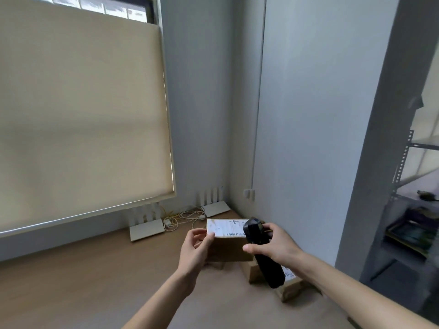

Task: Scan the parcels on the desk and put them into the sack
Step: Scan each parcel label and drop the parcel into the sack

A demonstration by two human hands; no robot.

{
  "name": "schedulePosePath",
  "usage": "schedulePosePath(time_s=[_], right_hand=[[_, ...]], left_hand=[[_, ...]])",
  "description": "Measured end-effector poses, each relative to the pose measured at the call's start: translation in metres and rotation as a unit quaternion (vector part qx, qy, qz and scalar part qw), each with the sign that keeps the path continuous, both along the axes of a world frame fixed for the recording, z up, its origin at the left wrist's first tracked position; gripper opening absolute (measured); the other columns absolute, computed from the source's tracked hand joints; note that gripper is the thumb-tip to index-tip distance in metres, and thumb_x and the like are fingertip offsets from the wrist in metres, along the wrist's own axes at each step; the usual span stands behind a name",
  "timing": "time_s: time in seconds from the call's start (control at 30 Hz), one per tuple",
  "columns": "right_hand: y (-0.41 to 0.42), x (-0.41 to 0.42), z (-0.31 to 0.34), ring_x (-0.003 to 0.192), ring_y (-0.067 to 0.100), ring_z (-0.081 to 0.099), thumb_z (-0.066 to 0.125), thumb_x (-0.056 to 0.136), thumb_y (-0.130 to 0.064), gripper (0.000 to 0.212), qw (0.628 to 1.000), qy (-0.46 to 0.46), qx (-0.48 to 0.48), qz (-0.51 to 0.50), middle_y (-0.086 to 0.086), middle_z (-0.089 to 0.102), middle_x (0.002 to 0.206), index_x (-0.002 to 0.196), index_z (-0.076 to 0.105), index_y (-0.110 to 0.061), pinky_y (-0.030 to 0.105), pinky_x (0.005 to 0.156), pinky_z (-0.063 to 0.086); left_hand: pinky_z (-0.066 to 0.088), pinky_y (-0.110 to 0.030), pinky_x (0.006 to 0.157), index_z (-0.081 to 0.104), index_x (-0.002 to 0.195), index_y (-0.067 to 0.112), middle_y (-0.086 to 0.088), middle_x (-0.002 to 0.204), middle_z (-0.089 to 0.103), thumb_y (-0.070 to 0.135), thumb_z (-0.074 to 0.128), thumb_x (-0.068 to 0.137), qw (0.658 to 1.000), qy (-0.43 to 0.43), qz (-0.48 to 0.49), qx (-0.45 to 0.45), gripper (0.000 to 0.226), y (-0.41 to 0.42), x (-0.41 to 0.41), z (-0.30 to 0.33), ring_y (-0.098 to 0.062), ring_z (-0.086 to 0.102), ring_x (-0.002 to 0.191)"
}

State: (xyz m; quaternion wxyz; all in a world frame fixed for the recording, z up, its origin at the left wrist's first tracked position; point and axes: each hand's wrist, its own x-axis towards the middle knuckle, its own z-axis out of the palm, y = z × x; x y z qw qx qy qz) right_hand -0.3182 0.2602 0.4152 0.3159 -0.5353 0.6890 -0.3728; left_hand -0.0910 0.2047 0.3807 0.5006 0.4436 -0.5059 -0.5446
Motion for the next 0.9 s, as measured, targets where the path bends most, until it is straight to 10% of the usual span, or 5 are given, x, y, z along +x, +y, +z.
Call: schedulePosePath(time_s=[0.33,0.63,0.9], right_hand=[[0.010,0.000,0.013,0.115,0.012,0.061,0.101,0.054,-0.040,0.088,0.998,0.023,-0.009,0.051,-0.009,0.060,0.118,0.125,0.049,-0.032,0.027,0.100,0.048],[0.004,0.023,0.024,0.108,0.003,0.065,0.098,0.048,-0.052,0.091,0.995,0.062,-0.015,0.072,-0.011,0.067,0.118,0.127,0.059,-0.030,0.017,0.087,0.048],[-0.005,0.049,0.041,0.107,0.011,0.065,0.096,0.054,-0.053,0.088,0.984,0.164,-0.012,0.064,-0.008,0.070,0.119,0.131,0.058,-0.030,0.027,0.093,0.051]], left_hand=[[0.057,-0.046,0.090,0.046,0.126,0.064,-0.010,0.101,0.076,0.027,0.088,0.055,0.995,-0.026,-0.087,0.036,0.090,0.008,0.022,0.015,-0.030,0.072,0.101],[0.058,-0.031,0.065,0.062,0.119,0.020,-0.010,0.097,0.077,0.028,0.082,0.083,0.997,-0.046,-0.057,0.020,0.042,0.018,0.054,0.022,-0.021,0.075,0.076],[0.062,-0.034,0.077,0.064,0.121,0.044,-0.010,0.105,0.073,0.036,0.086,0.066,0.998,-0.050,-0.033,0.012,0.060,0.015,0.082,0.021,-0.025,0.072,0.099]])
